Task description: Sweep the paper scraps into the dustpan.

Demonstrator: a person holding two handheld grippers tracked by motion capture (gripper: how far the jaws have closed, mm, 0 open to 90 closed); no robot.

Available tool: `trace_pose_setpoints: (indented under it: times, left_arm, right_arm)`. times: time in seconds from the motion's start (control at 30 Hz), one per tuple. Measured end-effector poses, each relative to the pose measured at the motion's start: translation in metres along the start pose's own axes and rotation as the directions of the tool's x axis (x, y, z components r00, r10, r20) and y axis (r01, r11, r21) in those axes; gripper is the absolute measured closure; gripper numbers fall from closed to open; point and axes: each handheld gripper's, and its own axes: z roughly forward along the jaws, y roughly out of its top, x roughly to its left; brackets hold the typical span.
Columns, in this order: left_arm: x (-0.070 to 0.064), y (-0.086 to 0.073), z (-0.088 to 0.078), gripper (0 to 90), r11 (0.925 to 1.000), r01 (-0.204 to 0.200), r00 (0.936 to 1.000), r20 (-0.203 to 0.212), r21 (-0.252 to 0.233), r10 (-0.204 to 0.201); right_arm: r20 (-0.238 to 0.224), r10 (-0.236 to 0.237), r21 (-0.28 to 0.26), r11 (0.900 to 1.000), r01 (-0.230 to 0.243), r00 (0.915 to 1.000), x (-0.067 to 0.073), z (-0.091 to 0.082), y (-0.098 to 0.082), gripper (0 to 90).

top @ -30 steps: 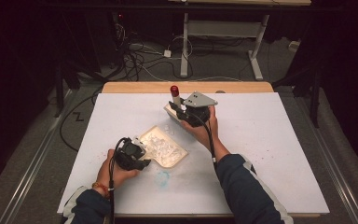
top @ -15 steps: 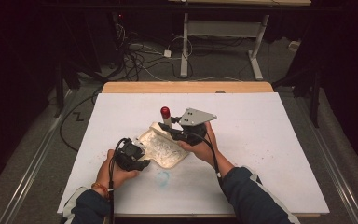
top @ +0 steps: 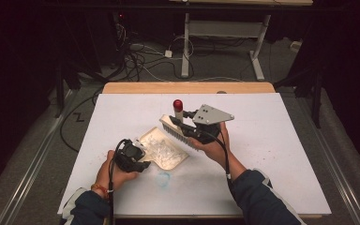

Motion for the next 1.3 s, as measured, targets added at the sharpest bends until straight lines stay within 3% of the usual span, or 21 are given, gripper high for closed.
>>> trace_pose_setpoints:
  times: [0.1,0.33,0.53,0.63,0.77,0.83,0.9,1.03,1.17,1.3]
  left_arm:
    - [0.000,-0.002,-0.001,63.6,1.0000,-0.002,1.0000,-0.001,0.002,0.002]
    - [-0.002,-0.004,-0.003,63.6,0.9998,-0.012,0.9999,-0.002,0.017,0.013]
    - [-0.002,-0.006,-0.007,63.6,0.9989,-0.008,1.0000,0.001,0.047,0.008]
    - [-0.003,-0.006,-0.007,63.6,0.9988,-0.007,1.0000,-0.002,0.048,0.007]
    - [-0.004,-0.006,-0.007,63.6,0.9990,-0.006,1.0000,-0.005,0.045,0.006]
    - [-0.004,-0.006,-0.007,63.6,0.9985,-0.012,0.9999,-0.009,0.054,0.012]
    - [-0.004,-0.006,-0.006,63.6,0.9986,-0.011,0.9999,-0.009,0.052,0.011]
    - [-0.004,-0.007,-0.006,63.6,0.9986,-0.011,0.9999,-0.010,0.051,0.012]
    - [-0.004,-0.007,-0.007,63.6,0.9983,-0.014,0.9998,-0.010,0.057,0.015]
    - [-0.005,-0.007,-0.007,63.6,0.9981,-0.015,0.9998,-0.011,0.060,0.015]
  right_arm:
    - [0.040,0.001,0.018,1.000,-0.001,0.9992,-0.003,-0.004,-0.003,70.4]
    - [0.040,-0.023,0.116,0.993,0.019,0.9989,0.001,-0.004,-0.020,70.4]
    - [-0.007,-0.017,0.142,0.990,0.018,0.9998,0.010,-0.005,-0.023,70.4]
    - [-0.015,-0.021,0.149,0.989,0.023,0.9997,0.014,-0.004,-0.022,70.4]
    - [-0.059,-0.006,0.161,0.987,0.015,0.9982,0.022,-0.004,-0.021,70.3]
    - [-0.074,-0.013,0.150,0.988,0.024,0.9972,0.025,-0.006,-0.018,70.5]
    - [-0.102,0.022,0.127,0.992,-0.008,0.9945,0.024,-0.010,-0.014,70.5]
    - [-0.063,-0.008,0.082,0.997,0.013,0.9980,0.023,-0.022,-0.001,70.4]
    - [-0.047,0.000,0.052,0.999,0.002,0.9989,0.018,-0.033,0.006,70.4]
    - [-0.032,0.012,0.054,0.999,-0.010,0.9994,0.015,-0.038,0.005,70.4]
